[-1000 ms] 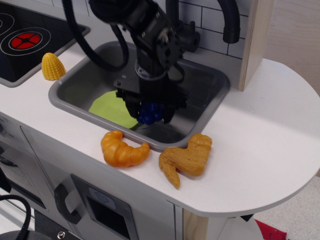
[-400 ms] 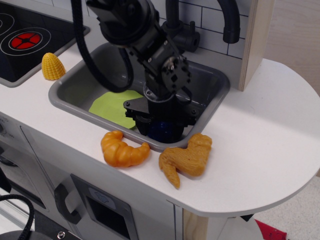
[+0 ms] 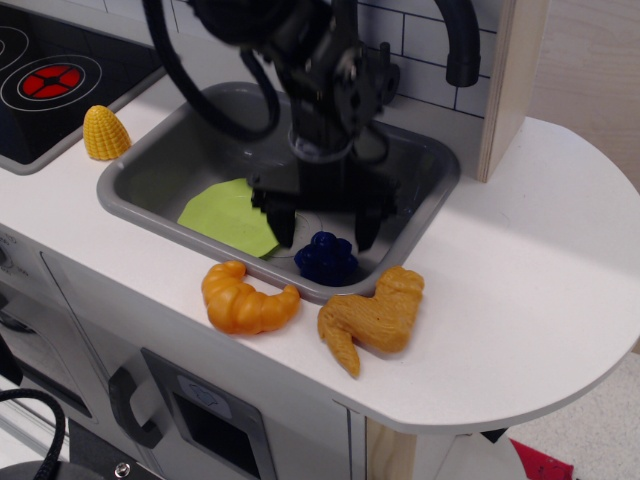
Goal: Take blueberries off plate sink
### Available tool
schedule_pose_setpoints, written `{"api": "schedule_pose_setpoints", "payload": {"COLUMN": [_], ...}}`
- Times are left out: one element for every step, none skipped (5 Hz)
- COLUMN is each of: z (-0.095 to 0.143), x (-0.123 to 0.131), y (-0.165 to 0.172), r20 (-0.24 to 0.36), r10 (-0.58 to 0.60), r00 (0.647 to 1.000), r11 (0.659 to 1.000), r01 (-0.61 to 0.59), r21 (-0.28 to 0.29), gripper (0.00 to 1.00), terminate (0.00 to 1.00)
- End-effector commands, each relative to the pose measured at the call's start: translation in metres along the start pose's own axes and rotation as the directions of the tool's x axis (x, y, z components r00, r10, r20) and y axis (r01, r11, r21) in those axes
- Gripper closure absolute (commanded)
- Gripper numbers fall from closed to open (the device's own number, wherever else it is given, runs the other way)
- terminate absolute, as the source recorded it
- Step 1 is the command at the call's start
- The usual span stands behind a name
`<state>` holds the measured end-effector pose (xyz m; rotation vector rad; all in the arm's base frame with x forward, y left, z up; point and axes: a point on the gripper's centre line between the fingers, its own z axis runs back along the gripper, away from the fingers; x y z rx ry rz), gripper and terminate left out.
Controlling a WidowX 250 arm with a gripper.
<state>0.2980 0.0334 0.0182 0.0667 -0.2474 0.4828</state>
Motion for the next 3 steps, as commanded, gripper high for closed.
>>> {"api": "schedule_pose_setpoints", "payload": {"z": [0.0493, 0.0493, 0.0493], "x": [0.0321, 0.0321, 0.0321], "y": [0.0137, 0.0137, 0.0137], "r20": [0.15, 0.15, 0.15], "r10": [-0.035, -0.035, -0.035], "r00": [0.988, 0.988, 0.988], "r11": [0.999, 0.999, 0.999], "r01": [0.039, 0.039, 0.039], "r21": [-0.026, -0.026, -0.026], "gripper": [0.0, 0.0, 0.0], "terminate": [0.0, 0.0, 1.0]}}
